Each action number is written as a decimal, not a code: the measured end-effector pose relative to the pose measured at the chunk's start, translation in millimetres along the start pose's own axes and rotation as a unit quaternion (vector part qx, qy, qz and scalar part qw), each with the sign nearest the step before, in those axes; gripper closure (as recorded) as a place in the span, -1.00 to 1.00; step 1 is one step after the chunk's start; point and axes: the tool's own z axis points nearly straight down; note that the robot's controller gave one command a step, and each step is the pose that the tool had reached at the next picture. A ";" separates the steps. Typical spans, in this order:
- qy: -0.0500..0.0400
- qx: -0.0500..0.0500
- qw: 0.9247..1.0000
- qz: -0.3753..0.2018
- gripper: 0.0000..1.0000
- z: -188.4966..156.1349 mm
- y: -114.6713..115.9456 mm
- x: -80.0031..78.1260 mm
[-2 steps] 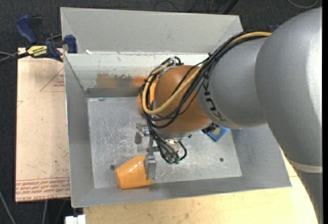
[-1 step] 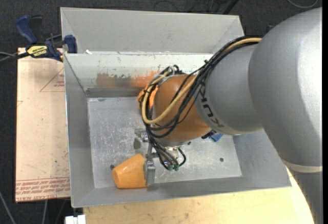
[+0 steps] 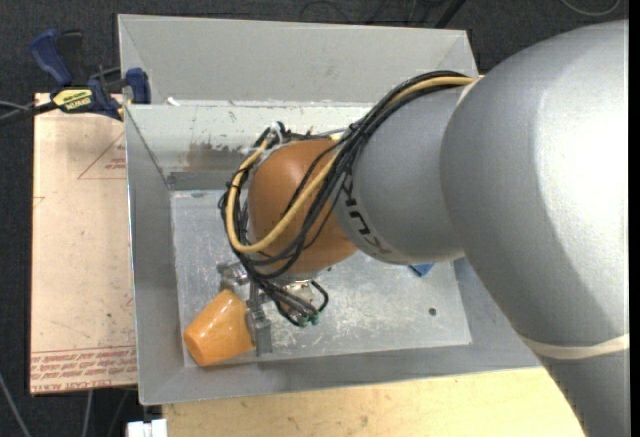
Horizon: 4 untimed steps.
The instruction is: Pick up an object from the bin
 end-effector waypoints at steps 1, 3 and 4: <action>0.000 0.000 1.000 0.000 1.00 0.2 -0.1 0.1; 0.000 0.000 1.000 0.000 1.00 0.5 -0.2 0.4; 0.000 0.000 1.000 0.000 1.00 0.5 -0.4 0.3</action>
Offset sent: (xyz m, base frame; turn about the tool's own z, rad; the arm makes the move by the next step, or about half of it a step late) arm 0.0000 0.0000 0.0000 0.0000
